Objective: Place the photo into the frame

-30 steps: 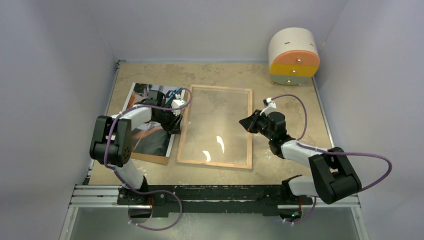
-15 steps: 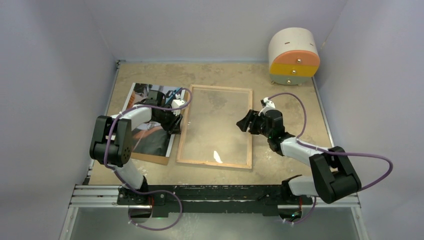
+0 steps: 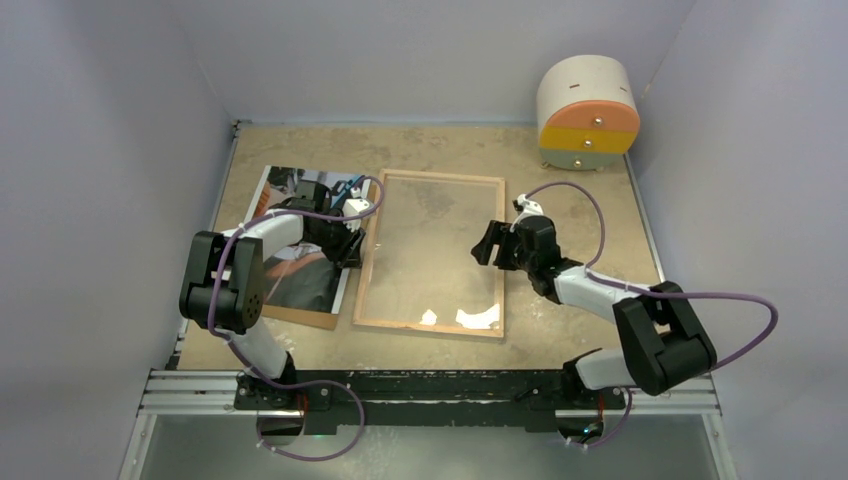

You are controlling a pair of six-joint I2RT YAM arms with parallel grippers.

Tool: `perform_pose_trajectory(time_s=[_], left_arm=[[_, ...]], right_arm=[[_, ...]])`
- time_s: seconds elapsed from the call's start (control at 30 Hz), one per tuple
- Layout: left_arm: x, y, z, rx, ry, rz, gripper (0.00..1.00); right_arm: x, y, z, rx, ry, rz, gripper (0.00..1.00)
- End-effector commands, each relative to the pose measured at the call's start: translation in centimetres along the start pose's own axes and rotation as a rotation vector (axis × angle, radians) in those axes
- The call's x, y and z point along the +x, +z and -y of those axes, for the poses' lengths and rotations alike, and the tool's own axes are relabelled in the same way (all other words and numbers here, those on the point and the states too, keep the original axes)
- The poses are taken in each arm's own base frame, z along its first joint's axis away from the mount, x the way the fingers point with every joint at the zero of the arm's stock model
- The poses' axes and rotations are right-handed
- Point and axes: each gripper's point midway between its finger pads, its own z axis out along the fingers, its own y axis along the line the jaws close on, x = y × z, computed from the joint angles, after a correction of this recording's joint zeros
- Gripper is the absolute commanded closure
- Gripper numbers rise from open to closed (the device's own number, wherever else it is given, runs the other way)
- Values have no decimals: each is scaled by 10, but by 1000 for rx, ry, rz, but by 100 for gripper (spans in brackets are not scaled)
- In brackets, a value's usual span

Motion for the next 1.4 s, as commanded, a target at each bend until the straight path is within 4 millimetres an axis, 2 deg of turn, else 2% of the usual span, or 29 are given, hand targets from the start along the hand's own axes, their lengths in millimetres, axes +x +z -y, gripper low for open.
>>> perform_pose_trajectory(time_s=[0.0, 0.07, 0.3, 0.5, 0.6, 0.7, 0.87, 0.97, 1.1, 1.27, 1.37], left_arm=[[4, 7, 4, 13, 6, -18, 60], [3, 7, 4, 14, 7, -17, 60], [4, 7, 4, 14, 6, -18, 60], [5, 7, 3, 8, 7, -22, 60], [5, 7, 3, 7, 11, -24, 60], [5, 6, 3, 5, 11, -23, 60], [4, 6, 2, 2, 11, -24, 60], [3, 5, 2, 2, 13, -24, 60], [2, 5, 1, 0, 15, -20, 60], [2, 5, 2, 0, 14, -20, 60], [2, 5, 1, -2, 12, -21, 60]], right_arm=[[-13, 3, -4, 53, -51, 23, 19], [-12, 3, -6, 71, -70, 15, 15], [-11, 5, -11, 96, -106, -2, 14], [-5, 5, -3, 182, -160, -61, 8], [-9, 1, 3, 227, -177, -59, 1], [-15, -4, 8, 268, -191, -50, 1], [-25, -11, 2, 260, -199, -31, 1], [-23, -13, -7, 211, -186, -36, 5], [-10, -13, -13, 156, -145, -56, 18], [3, -9, -4, 179, -127, -86, 31], [7, -5, 1, 203, -128, -105, 35]])
